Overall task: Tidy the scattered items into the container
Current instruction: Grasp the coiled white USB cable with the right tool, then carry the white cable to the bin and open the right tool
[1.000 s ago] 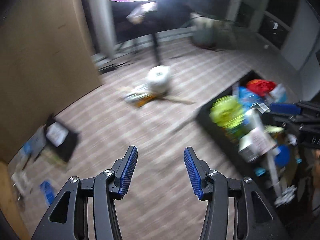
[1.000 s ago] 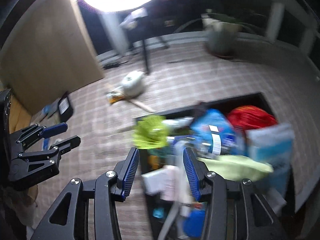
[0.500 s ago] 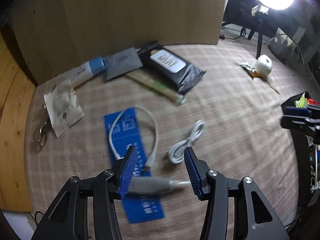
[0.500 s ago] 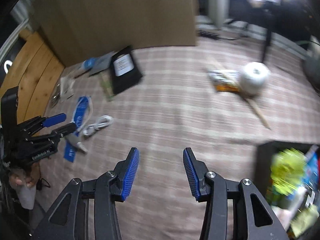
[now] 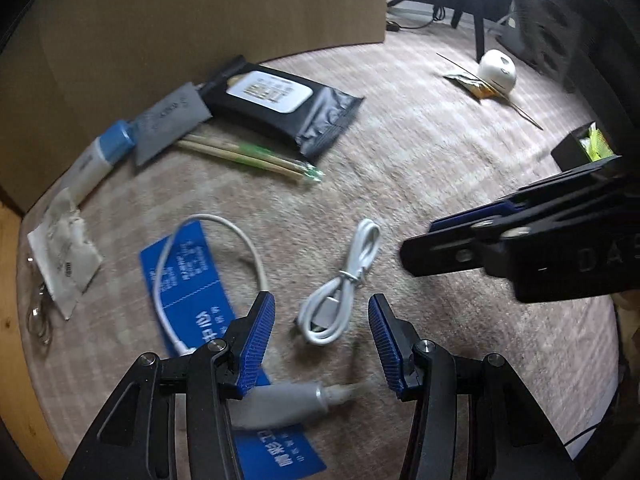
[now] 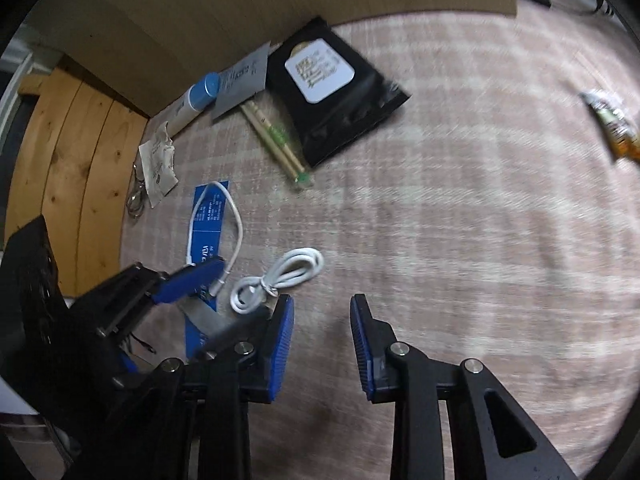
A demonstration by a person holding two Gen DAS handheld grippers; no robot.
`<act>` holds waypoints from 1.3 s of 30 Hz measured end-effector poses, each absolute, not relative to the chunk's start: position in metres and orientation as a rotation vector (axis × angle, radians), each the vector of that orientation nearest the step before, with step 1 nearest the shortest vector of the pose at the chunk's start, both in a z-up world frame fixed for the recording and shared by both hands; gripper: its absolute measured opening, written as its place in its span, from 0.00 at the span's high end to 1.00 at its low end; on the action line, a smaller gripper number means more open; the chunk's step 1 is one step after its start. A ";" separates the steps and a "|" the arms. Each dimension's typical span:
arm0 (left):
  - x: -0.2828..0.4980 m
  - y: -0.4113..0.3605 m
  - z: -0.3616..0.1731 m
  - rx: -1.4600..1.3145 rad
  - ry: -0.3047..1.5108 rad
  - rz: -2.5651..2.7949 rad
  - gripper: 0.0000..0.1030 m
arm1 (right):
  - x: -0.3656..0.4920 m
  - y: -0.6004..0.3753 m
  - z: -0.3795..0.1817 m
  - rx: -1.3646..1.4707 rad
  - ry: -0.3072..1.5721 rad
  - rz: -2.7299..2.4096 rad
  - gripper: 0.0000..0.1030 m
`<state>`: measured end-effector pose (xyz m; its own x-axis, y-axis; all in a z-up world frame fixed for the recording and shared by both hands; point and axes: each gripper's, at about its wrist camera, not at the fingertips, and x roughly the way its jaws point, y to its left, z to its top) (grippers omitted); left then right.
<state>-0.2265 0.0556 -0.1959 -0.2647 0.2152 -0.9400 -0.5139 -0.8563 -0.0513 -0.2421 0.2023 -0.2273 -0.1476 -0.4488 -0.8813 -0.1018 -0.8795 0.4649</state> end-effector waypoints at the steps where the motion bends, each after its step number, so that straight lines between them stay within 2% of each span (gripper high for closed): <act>1: -0.226 0.056 -0.198 -1.544 0.349 2.142 0.49 | -0.243 0.201 -0.231 1.883 -0.652 -2.111 0.75; 8: -0.220 0.059 -0.202 -1.538 0.221 2.076 0.49 | -0.247 0.193 -0.241 1.882 -0.743 -2.066 0.77; 15: -0.213 0.076 -0.203 -1.514 0.170 2.060 0.60 | -0.247 0.183 -0.246 1.866 -0.770 -2.037 0.79; 16: -0.213 0.077 -0.203 -1.512 0.169 2.066 0.64 | -0.247 0.182 -0.246 1.860 -0.779 -2.037 0.87; 18: -0.211 0.081 -0.202 -1.513 0.149 2.063 0.66 | -0.244 0.184 -0.245 1.857 -0.792 -2.055 0.88; 25: -0.199 0.105 -0.179 -1.458 0.151 2.046 0.66 | -0.226 0.202 -0.227 1.807 -0.795 -2.126 0.88; 31: -0.182 0.166 -0.147 -1.354 0.202 1.992 0.66 | -0.190 0.257 -0.194 1.750 -0.827 -2.229 0.88; 39: -0.146 0.290 -0.110 -1.209 0.274 1.839 0.66 | -0.117 0.361 -0.141 1.733 -0.813 -2.449 0.88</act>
